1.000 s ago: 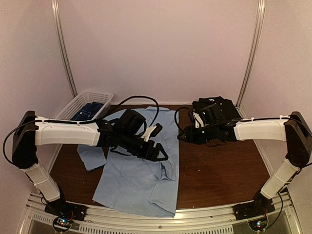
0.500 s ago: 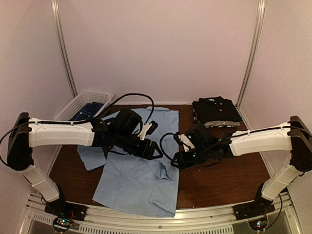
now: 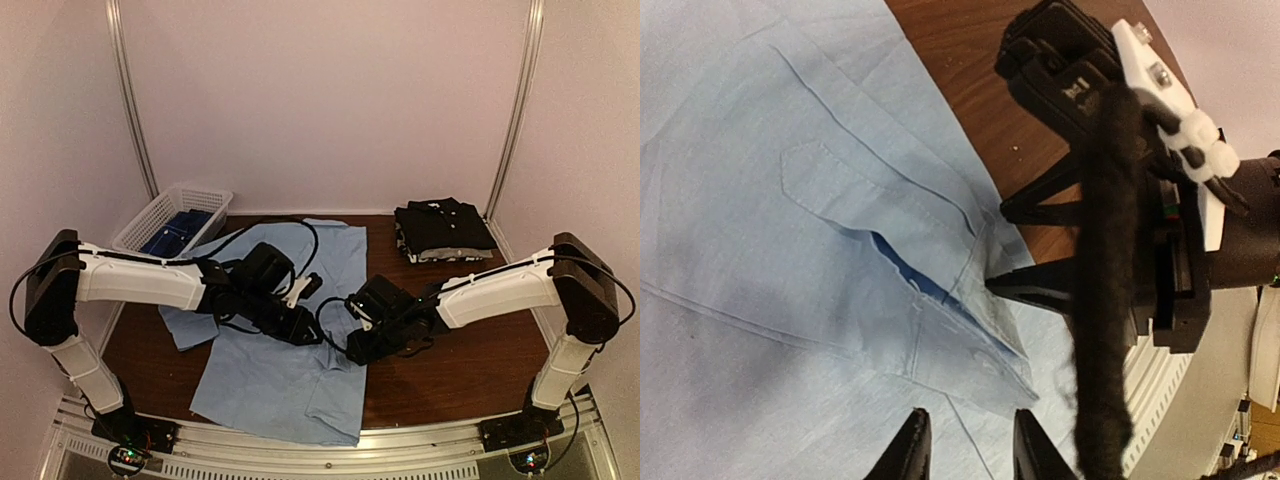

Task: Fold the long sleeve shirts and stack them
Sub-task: Smooth out the 1/3-folded shirt at the center of the board.

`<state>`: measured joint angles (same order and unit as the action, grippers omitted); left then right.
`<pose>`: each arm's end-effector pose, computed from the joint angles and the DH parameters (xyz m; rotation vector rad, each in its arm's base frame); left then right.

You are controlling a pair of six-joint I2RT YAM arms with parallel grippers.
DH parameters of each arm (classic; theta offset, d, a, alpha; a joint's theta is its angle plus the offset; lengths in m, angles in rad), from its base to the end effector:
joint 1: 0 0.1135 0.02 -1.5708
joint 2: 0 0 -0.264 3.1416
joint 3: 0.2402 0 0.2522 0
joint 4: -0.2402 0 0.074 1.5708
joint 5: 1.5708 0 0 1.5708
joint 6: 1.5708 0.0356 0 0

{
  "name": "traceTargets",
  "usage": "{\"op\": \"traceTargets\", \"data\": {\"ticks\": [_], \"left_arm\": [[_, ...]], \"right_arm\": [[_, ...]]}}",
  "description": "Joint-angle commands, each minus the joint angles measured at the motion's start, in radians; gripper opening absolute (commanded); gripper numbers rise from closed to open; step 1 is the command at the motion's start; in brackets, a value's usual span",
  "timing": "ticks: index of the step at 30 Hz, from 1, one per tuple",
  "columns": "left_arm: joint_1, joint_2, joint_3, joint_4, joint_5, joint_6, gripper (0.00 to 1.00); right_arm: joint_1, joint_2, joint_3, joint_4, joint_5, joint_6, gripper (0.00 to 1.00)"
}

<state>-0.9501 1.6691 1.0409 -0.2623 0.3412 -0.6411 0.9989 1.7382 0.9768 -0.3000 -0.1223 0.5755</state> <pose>0.1921 -0.2892 0.1972 0.5827 2.6633 -1.0160 0.1782 0.2849 0.1528 -0.6314 2.7258 0.6369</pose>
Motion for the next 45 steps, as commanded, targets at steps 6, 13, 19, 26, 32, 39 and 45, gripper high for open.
{"op": "traceTargets", "data": {"ticks": [6, 13, 19, 26, 32, 39, 45], "left_arm": [[-0.001, 0.068, -0.024, 0.115, 0.082, 0.0, 0.3], [-0.01, 0.122, -0.013, 0.121, 0.117, 0.008, 0.31], [-0.021, 0.188, 0.034, 0.115, 0.127, 0.012, 0.34], [-0.052, 0.27, 0.124, -0.024, 0.03, 0.04, 0.37], [-0.052, 0.259, 0.11, -0.047, -0.008, 0.023, 0.41], [-0.052, 0.169, 0.066, -0.081, -0.067, 0.01, 0.44], [-0.024, 0.064, 0.013, -0.111, -0.134, -0.031, 0.44]], "right_arm": [[0.036, 0.035, 0.066, -0.064, 0.055, 0.037, 0.48], [0.033, -0.089, 0.003, -0.105, 0.154, 0.093, 0.49], [0.024, -0.182, -0.024, -0.115, 0.192, 0.12, 0.51], [0.024, -0.132, 0.013, -0.079, 0.151, 0.119, 0.51], [0.004, -0.088, 0.031, 0.01, 0.067, 0.124, 0.54], [0.015, -0.092, 0.042, 0.018, 0.052, 0.115, 0.55], [0.067, -0.118, 0.062, -0.052, 0.115, 0.103, 0.6]]}}
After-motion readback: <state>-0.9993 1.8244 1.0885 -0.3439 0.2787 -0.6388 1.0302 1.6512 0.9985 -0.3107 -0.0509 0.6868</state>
